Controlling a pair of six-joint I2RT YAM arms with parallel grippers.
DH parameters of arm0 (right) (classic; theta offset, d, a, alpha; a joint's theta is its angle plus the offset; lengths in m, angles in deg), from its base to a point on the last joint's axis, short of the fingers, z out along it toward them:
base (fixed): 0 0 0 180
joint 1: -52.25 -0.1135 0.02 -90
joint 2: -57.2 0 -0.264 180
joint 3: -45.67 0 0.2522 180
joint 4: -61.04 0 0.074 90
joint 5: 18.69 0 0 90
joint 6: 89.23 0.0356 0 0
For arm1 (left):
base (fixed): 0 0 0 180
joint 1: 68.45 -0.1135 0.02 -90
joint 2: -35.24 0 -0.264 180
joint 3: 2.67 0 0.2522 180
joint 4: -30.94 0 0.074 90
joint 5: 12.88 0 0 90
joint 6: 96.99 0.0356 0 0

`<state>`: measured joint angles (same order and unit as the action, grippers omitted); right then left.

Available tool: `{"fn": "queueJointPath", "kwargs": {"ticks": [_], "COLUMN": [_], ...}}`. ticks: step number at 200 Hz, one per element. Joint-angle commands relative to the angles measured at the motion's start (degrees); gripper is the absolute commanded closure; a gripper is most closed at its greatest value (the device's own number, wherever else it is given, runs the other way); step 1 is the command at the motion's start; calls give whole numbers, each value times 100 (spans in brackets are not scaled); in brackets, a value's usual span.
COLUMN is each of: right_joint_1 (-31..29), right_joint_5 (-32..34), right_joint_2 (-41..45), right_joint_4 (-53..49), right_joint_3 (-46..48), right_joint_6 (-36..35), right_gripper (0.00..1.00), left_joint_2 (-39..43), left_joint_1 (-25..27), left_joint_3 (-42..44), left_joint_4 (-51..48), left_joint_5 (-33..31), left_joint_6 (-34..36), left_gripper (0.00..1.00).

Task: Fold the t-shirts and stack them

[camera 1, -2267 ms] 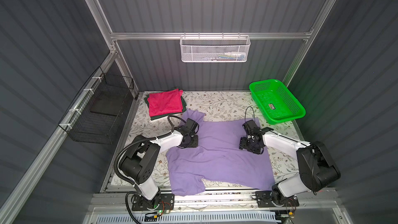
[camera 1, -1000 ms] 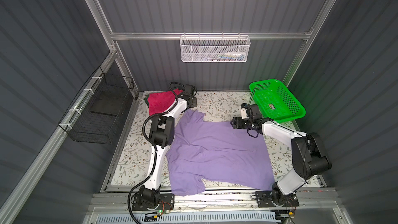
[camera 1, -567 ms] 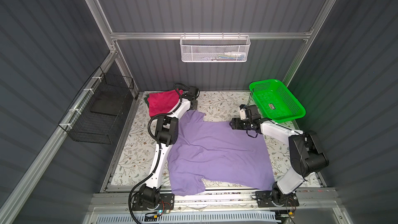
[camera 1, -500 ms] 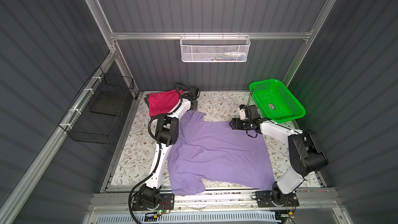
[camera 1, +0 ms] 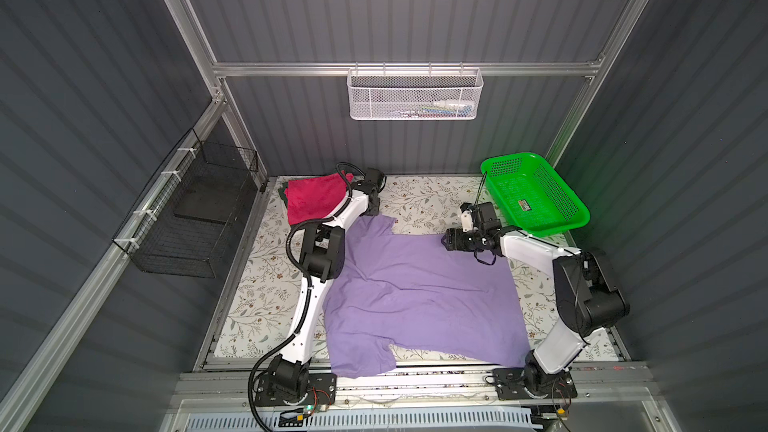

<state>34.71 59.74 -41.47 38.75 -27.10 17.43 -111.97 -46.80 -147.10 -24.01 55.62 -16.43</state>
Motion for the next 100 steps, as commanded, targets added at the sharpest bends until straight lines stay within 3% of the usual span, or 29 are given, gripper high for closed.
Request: {"fn": "queueJointPath", "kwargs": {"ticks": [1, 51, 100], "right_joint_1": [14, 14, 14], "right_joint_5": [-47, -33, -68], "right_joint_2": [-90, -143, -180], "right_joint_4": [-130, -194, -218], "right_joint_3": [-127, -173, -199], "right_joint_6": [4, -27, -24], "right_gripper": [19, 19, 19], "left_joint_2": [-204, -356, -82], "left_joint_1": [-53, -229, -240], "left_joint_3": [105, 54, 353], "left_joint_4": [-190, 22, 204], "left_joint_5": [324, 1269, 1269], "left_joint_6": [-68, -202, -152], "left_gripper": [71, 78, 98]}}
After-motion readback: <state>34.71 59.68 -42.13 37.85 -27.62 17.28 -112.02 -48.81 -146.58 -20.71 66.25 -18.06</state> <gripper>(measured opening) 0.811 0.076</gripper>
